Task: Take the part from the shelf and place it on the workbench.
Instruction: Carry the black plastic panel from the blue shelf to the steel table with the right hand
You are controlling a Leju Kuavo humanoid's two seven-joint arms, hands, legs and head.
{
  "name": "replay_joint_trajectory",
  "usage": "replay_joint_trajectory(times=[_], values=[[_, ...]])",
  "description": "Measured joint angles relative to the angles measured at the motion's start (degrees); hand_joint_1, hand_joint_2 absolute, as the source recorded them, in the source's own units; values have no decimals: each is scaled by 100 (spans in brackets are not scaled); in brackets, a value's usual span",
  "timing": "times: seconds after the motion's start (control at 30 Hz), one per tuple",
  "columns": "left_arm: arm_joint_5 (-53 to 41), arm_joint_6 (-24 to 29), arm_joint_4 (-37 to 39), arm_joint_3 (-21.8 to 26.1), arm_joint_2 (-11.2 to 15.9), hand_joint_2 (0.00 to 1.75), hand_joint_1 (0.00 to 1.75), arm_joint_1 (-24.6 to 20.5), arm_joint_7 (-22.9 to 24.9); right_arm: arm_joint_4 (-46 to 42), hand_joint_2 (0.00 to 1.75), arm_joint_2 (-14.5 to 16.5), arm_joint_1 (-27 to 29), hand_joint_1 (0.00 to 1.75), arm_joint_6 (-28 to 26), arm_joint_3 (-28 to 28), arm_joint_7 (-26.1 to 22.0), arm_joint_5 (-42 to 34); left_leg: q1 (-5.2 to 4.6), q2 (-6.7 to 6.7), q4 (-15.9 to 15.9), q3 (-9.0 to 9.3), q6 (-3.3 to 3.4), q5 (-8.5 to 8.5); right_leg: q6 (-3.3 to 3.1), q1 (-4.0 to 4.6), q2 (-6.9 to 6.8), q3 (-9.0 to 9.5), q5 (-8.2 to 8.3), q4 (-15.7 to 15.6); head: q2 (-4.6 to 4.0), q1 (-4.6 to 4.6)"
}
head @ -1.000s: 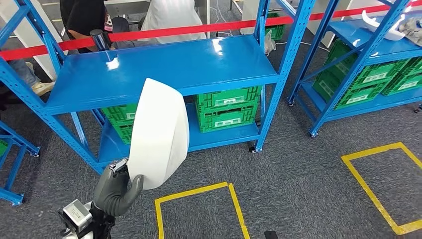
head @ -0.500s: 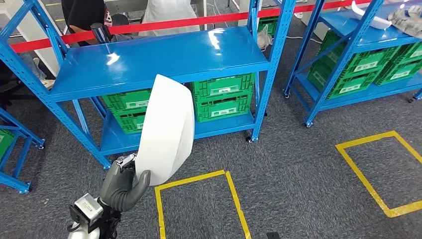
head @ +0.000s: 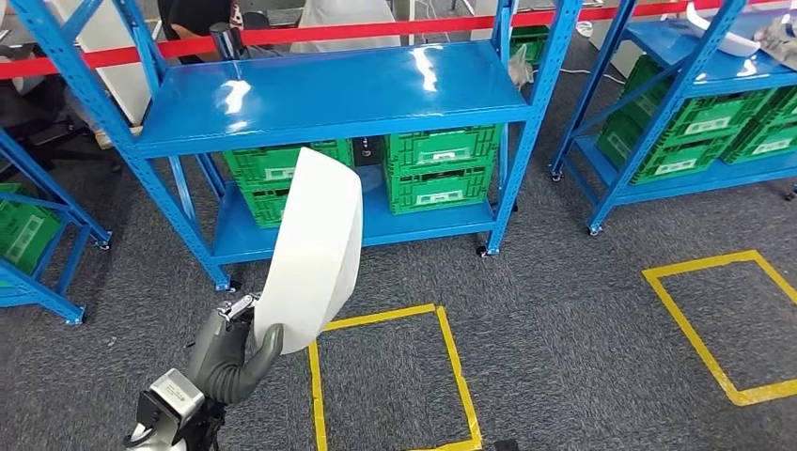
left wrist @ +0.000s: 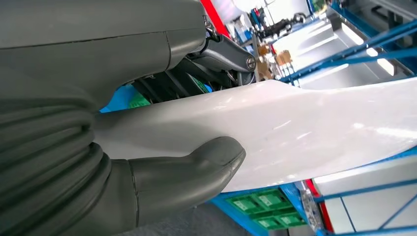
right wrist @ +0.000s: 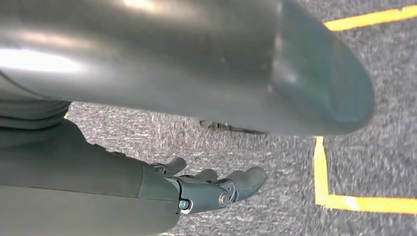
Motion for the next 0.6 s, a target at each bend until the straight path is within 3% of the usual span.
replay_joint_trajectory(times=[0.1,0.13,0.17,0.2,0.23,0.3,0.37,0.43,0.47,0.53,0.6], values=[[-106,68,-67,-14,22,175,175,87,-17,2,0,1,13,0,8,0,-45,13,-7,-130,15,-129,75,108,52,-9,185,-391,-630,1013,0,19],[-141,87,-83,-19,34,175,175,118,-23,2,0,2,18,0,12,0,-54,14,-17,-185,35,-173,79,134,52,-6,206,-489,-757,1311,0,20],[-176,105,-98,-23,46,175,175,148,-28,2,0,2,21,0,16,0,-60,17,-26,-247,61,-214,76,154,41,0,219,-493,-779,1422,0,20],[-217,127,-118,-26,56,175,175,176,-31,2,0,3,22,0,19,0,-61,20,-33,-313,92,-247,69,169,19,7,237,-383,-698,1309,0,21],[-262,151,-145,-29,63,175,175,199,-34,2,0,3,22,0,21,1,-60,29,-38,-378,123,-272,62,176,-14,17,288,-174,-543,991,0,22],[-366,212,-217,-46,69,175,175,228,-46,2,0,3,23,0,22,2,-56,50,-40,-495,183,-325,39,183,-102,24,553,261,-324,240,0,21],[-446,260,-285,-80,76,175,175,254,-60,3,0,4,25,0,20,3,-43,61,-21,-609,212,-395,-24,206,-151,36,724,432,-300,-104,0,21],[-489,288,-336,-110,92,175,175,291,-66,4,0,16,23,0,-1,5,-19,68,-5,-734,200,-450,-108,240,-176,34,626,441,-286,-153,0,24],[-498,296,-357,-117,103,175,175,309,-69,4,0,24,19,0,-23,6,-4,72,-11,-726,216,-472,-141,229,-199,18,557,455,-269,-188,0,20],[-502,309,-386,-122,124,175,175,315,-78,5,0,41,8,0,-69,7,30,86,-24,-512,515,-628,-205,34,-254,-20,398,483,-236,-259,0,-18],[-501,315,-384,-127,137,175,175,318,-82,5,0,46,11,0,-109,7,53,98,3,-256,1203,-962,-268,-319,-279,-14,234,482,-232,-269,0,-55]])
